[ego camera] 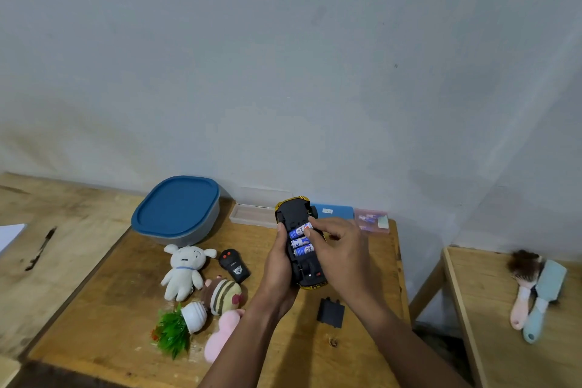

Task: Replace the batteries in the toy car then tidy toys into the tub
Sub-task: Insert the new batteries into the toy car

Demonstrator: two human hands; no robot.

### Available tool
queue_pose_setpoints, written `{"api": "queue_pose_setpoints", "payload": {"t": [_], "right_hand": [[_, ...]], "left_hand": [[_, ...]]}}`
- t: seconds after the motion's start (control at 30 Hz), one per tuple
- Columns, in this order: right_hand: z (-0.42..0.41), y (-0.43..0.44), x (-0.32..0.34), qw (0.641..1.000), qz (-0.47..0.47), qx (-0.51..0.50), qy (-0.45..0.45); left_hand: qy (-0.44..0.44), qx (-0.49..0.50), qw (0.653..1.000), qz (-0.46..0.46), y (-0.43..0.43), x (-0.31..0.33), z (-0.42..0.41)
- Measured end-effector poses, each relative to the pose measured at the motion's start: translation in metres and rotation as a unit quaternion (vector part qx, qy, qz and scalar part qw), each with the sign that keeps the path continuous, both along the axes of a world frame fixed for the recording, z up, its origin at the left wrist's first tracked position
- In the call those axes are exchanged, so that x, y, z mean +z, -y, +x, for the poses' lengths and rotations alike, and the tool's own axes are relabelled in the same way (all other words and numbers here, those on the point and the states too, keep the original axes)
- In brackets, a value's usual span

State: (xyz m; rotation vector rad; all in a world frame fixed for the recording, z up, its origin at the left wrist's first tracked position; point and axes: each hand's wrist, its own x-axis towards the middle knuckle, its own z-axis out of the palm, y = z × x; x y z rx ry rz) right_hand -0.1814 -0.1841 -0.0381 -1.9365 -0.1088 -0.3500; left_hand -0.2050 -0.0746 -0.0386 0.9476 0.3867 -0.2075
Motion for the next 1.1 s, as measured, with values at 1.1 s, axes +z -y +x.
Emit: {"api": "queue_pose_setpoints", "payload": {"t": [1.1], "right_hand": [[0.007, 0.014, -0.059, 0.916, -0.343, 0.169, -0.126]], "left_hand": [[-0.106, 0.031, 0.994, 0.011, -0.023, -0.083, 0.012]]}}
